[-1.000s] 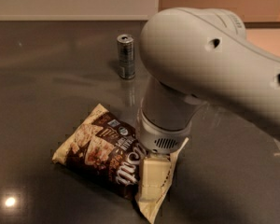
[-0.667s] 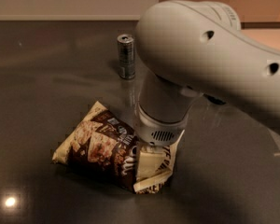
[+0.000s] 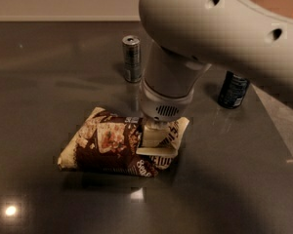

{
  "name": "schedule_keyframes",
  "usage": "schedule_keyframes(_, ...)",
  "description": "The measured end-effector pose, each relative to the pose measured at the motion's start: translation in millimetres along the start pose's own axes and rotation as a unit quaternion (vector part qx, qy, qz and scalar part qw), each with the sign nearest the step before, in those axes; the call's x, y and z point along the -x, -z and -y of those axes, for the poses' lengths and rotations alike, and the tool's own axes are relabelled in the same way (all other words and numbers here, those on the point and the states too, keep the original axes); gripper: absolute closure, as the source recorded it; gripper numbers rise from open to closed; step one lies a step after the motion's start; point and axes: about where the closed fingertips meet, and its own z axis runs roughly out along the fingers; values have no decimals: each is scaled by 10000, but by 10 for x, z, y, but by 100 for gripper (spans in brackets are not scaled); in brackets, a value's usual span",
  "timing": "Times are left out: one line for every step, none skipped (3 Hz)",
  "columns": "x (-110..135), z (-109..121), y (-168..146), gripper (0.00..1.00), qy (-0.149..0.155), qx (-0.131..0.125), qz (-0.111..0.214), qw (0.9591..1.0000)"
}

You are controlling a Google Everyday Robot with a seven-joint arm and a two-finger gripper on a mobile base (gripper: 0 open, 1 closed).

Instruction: Move brown chip bag near redbull can

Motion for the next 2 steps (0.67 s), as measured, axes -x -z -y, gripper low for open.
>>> schedule_keyframes(26, 330, 75, 100, 14, -239, 10, 9997)
schedule_keyframes(6, 679, 136, 100, -40, -443, 2, 9990)
